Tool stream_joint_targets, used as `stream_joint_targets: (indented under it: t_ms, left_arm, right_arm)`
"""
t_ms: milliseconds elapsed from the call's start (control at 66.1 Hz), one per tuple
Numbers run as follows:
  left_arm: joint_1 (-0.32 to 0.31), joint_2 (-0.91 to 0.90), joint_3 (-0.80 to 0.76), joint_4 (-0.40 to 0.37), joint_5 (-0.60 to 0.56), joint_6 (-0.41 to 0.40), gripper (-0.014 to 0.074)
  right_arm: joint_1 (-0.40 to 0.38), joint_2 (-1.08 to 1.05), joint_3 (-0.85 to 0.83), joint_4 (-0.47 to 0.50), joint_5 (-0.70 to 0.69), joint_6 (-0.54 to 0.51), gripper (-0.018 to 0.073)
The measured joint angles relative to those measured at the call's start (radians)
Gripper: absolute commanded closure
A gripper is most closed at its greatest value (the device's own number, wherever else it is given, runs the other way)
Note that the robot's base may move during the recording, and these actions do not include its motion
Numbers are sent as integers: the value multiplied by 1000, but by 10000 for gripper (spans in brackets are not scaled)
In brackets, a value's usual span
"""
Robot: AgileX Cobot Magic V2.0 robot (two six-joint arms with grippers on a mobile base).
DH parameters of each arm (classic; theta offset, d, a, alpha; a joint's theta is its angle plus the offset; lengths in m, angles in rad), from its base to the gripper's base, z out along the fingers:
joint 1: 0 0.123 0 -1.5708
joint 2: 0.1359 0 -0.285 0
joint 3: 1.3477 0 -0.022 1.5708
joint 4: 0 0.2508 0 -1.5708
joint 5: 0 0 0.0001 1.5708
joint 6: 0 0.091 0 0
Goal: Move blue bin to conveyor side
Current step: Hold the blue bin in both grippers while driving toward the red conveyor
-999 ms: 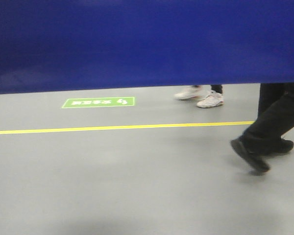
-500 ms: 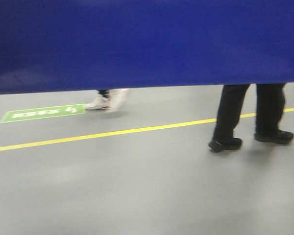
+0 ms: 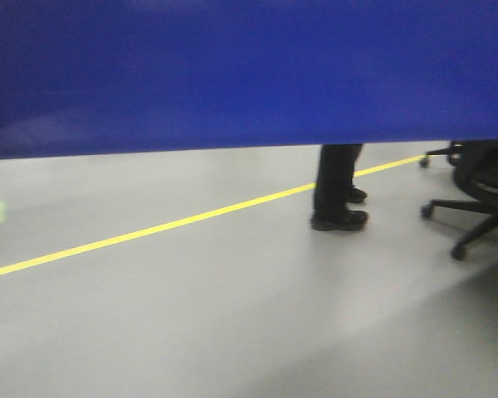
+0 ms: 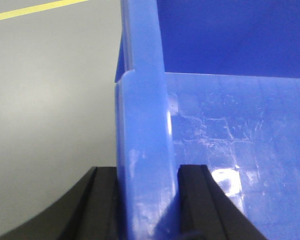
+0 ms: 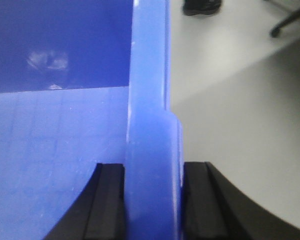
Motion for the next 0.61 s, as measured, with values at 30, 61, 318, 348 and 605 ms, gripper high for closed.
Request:
stream_joint_targets:
  t_ms: [30,61,318,348,605]
  left_arm:
    - [0,0,0,0,0,0,614]
    - [0,0,0,0,0,0,614]
    - [0,0,0,0,0,0,614]
    - [0,0,0,0,0,0,614]
    - [0,0,0,0,0,0,614]
  right_arm:
    - [0,0,0,0,0,0,648]
    - [0,0,0,0,0,0,648]
    - [0,0,0,0,0,0,648]
    - [0,0,0,0,0,0,648]
    - [0,0,0,0,0,0,648]
